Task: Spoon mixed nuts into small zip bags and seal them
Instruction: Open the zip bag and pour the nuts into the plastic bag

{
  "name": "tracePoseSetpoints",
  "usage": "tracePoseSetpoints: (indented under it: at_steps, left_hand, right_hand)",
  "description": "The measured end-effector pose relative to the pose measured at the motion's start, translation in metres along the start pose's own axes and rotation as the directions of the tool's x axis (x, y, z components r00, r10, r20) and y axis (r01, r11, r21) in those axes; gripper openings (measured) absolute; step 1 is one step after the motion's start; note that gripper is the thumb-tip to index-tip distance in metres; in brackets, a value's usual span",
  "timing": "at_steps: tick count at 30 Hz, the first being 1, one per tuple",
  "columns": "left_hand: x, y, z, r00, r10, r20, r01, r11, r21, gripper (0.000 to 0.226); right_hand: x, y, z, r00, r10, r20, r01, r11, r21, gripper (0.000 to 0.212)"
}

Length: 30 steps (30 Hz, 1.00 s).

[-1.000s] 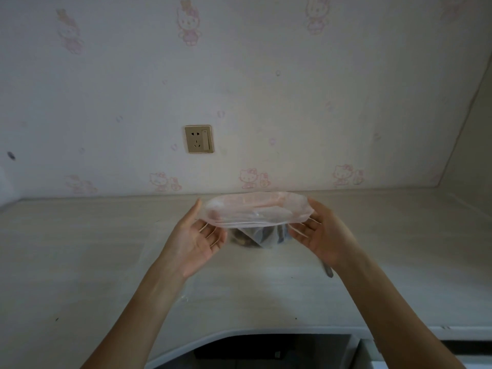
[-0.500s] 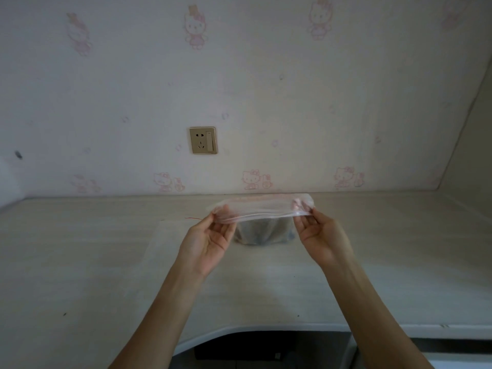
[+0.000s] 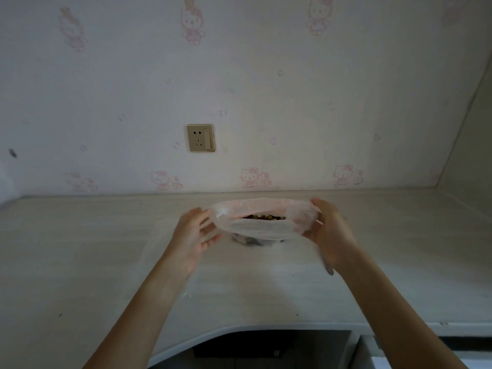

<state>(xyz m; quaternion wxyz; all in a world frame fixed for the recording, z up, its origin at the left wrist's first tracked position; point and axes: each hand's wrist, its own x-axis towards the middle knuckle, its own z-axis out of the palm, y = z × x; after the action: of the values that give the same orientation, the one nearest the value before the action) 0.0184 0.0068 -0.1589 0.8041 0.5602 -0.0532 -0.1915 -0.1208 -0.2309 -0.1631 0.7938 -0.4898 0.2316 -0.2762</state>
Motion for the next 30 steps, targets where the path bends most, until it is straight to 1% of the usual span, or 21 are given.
tracePoseSetpoints:
  at_steps: [2,4,6,8,9,10,12,13,14,16,18,19,20,21,22,23,24,26,28,29,30]
  left_hand:
    - [-0.004,0.006,-0.002,0.975,0.217,-0.055,-0.198,0.951,0.239,0.033]
    - [-0.006,0.011,0.001,0.913,0.405,0.051,-0.386,0.817,0.428,0.032]
    - [-0.003,0.013,0.006,0.85,0.486,0.206,-0.502,0.626,0.597,0.027]
    - [0.0,0.014,0.012,0.801,0.51,0.315,-0.556,0.436,0.708,0.027]
    - [0.003,0.013,0.014,0.78,0.515,0.356,-0.574,0.36,0.735,0.028]
    - [0.005,0.012,0.016,0.762,0.516,0.392,-0.588,0.296,0.753,0.03]
    - [0.011,0.009,0.018,0.732,0.522,0.436,-0.602,0.199,0.773,0.03]
    - [0.015,0.009,0.019,0.725,0.529,0.442,-0.601,0.171,0.781,0.026]
    - [0.019,0.009,0.02,0.726,0.532,0.435,-0.592,0.163,0.789,0.02]
    - [0.027,0.01,0.024,0.758,0.505,0.413,-0.566,0.194,0.801,0.015]
    - [0.034,0.009,0.028,0.801,0.462,0.38,-0.531,0.255,0.808,0.033]
    - [0.037,0.009,0.031,0.834,0.434,0.341,-0.495,0.317,0.809,0.041]
    - [0.038,0.008,0.034,0.876,0.384,0.293,-0.447,0.413,0.793,0.045]
    - [0.038,0.008,0.036,0.923,0.303,0.239,-0.374,0.547,0.749,0.044]
    - [0.038,0.009,0.038,0.964,0.199,0.174,-0.264,0.692,0.672,0.038]
    - [0.04,0.009,0.041,0.992,0.076,0.1,-0.12,0.804,0.582,0.029]
    - [0.042,0.009,0.043,0.998,-0.045,0.044,0.018,0.872,0.489,0.021]
    - [0.048,0.008,0.048,0.976,-0.215,0.033,0.194,0.928,0.319,0.015]
    - [0.052,0.005,0.051,0.949,-0.297,0.106,0.274,0.943,0.188,0.022]
    - [0.052,0.003,0.05,0.945,-0.306,0.119,0.282,0.941,0.187,0.025]
    - [0.051,0.002,0.048,0.95,-0.295,0.105,0.265,0.936,0.232,0.033]
  right_hand:
    - [-0.002,-0.008,0.0,0.993,-0.12,-0.01,0.114,0.968,-0.224,0.031]
    - [-0.002,-0.015,0.002,0.969,-0.244,0.039,0.233,0.847,-0.478,0.045]
    - [0.001,-0.019,0.005,0.923,-0.348,0.161,0.359,0.635,-0.684,0.051]
    - [0.005,-0.021,0.012,0.882,-0.393,0.26,0.43,0.446,-0.785,0.043]
    - [0.007,-0.021,0.016,0.869,-0.401,0.291,0.448,0.387,-0.806,0.036]
    - [0.009,-0.02,0.019,0.86,-0.404,0.313,0.463,0.359,-0.81,0.027]
    - [0.012,-0.019,0.023,0.854,-0.401,0.331,0.484,0.383,-0.787,0.01]
    - [0.015,-0.018,0.024,0.862,-0.39,0.325,0.478,0.408,-0.778,0.013]
    - [0.018,-0.018,0.025,0.879,-0.367,0.305,0.453,0.438,-0.776,0.021]
    - [0.021,-0.016,0.028,0.922,-0.297,0.248,0.375,0.524,-0.765,0.04]
    - [0.023,-0.013,0.033,0.946,-0.248,0.209,0.32,0.605,-0.729,0.047]
    - [0.025,-0.01,0.037,0.956,-0.229,0.182,0.289,0.639,-0.713,0.048]
    - [0.026,-0.008,0.041,0.967,-0.207,0.148,0.251,0.672,-0.696,0.048]
    - [0.028,-0.006,0.045,0.978,-0.179,0.11,0.206,0.707,-0.677,0.047]
    - [0.03,-0.005,0.049,0.987,-0.144,0.072,0.155,0.737,-0.657,0.044]
    - [0.031,-0.005,0.052,0.994,-0.107,0.033,0.104,0.762,-0.64,0.039]
    - [0.032,-0.003,0.054,0.998,-0.067,-0.004,0.05,0.785,-0.617,0.035]
    - [0.034,0.0,0.056,0.998,0.032,-0.052,-0.055,0.838,-0.542,0.029]
    - [0.034,0.003,0.058,0.99,0.121,-0.075,-0.142,0.88,-0.454,0.025]
    - [0.034,0.005,0.057,0.987,0.137,-0.082,-0.159,0.892,-0.424,0.024]
    - [0.035,0.005,0.056,0.988,0.13,-0.084,-0.153,0.902,-0.404,0.023]
